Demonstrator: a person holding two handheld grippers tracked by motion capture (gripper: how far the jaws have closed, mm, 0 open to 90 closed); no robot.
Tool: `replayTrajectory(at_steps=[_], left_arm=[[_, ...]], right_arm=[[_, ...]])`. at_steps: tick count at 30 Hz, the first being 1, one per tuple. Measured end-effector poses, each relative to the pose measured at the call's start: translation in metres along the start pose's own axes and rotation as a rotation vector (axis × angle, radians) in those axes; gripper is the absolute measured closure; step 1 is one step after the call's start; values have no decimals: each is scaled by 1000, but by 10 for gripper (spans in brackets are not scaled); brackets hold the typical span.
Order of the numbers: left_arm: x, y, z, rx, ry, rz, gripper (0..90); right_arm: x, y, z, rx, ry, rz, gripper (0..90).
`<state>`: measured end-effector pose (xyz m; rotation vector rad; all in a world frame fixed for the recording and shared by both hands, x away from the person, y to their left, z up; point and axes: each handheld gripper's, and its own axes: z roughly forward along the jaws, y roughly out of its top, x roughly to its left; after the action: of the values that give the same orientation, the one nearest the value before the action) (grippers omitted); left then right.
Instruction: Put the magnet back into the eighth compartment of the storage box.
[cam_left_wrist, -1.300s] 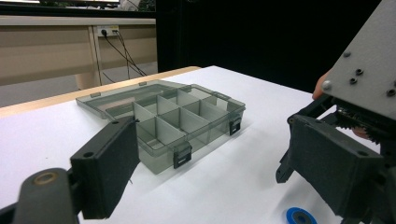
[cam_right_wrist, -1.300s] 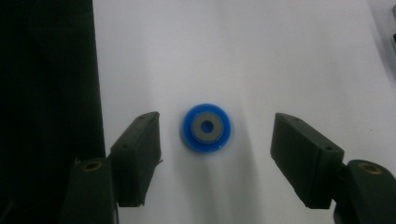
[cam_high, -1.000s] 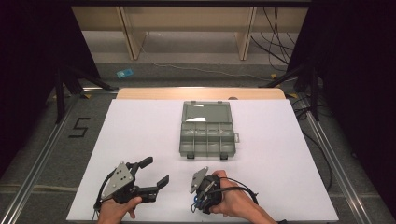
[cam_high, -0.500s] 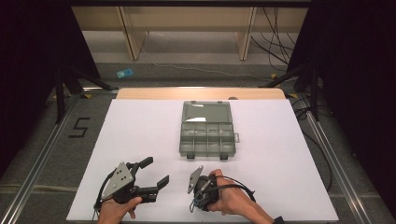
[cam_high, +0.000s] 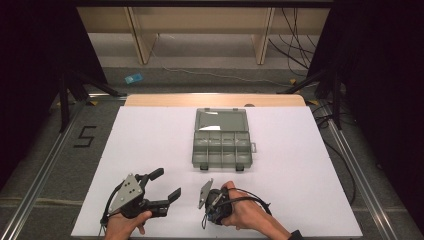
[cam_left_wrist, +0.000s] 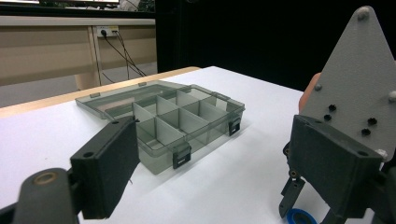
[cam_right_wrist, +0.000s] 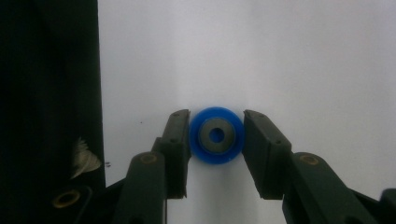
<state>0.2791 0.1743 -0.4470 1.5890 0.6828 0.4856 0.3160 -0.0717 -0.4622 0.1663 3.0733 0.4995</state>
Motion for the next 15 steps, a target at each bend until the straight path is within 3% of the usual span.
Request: replayTrajectory(at_steps=[7,15], left_arm=[[0,0,1,-14,-10,-1,162],[0,0,0,1,2,1,162]], right_arm=[[-5,-2,-6,-34,-23,8,629],[-16,-10,-24,-82,-54,52,629]])
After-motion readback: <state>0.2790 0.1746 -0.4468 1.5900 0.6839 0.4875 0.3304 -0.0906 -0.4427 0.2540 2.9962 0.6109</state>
